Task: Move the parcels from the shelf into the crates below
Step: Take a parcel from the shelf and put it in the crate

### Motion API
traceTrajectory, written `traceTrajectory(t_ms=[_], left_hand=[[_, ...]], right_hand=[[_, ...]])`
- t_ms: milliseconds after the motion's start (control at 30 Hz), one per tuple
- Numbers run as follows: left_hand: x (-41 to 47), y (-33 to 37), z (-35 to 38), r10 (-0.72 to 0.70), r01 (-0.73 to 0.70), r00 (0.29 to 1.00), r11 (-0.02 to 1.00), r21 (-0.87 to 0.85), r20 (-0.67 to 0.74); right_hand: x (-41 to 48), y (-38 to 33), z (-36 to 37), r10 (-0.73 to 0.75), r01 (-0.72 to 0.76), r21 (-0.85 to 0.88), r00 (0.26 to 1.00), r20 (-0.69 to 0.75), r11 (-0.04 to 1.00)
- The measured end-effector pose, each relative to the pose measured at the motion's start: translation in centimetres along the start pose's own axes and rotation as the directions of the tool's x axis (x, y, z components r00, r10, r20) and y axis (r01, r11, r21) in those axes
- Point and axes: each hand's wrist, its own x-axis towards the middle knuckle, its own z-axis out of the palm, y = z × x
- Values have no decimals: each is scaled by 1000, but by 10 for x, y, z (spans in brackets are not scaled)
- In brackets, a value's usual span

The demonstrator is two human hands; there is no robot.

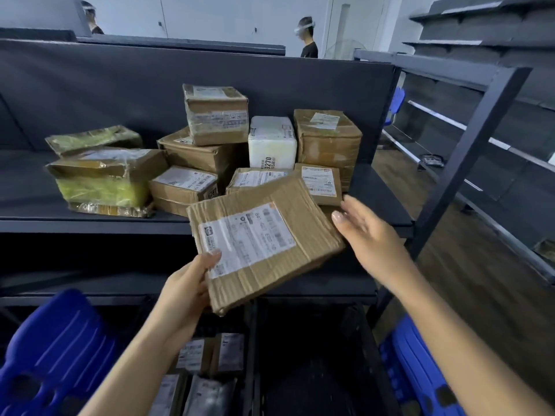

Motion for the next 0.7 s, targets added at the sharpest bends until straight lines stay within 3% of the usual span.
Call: traceTrajectory(t_ms=[100,233,300,467,533,600,700], left_hand=[[4,-28,0,164,-176,981,977,-118,-102],[4,-52,23,267,-291,955,926,-238,-131],[0,-63,31,338,-351,936,913,-205,-97],[4,-74,32,416,-414,909,905,-97,1],[6,-75,23,405,-402,914,913,-70,30],[6,-66,9,389,-390,921,921,-18,-34],[1,-33,-17,431,-412,901,887,209,-51]], right_hand=[[-33,0,32,87,-82,109,995,-41,991],[-54,-13,72,150,-180,239,979,137,954],[-55,-15,83,151,-205,367,974,169,907],[-48,-11,84,209,-207,532,976,58,821],[-44,-8,76,218,-222,541,973,72,811],[-40,-5,65,216,-217,493,975,59,842],[-34,-2,47,169,-171,319,985,34,932]])
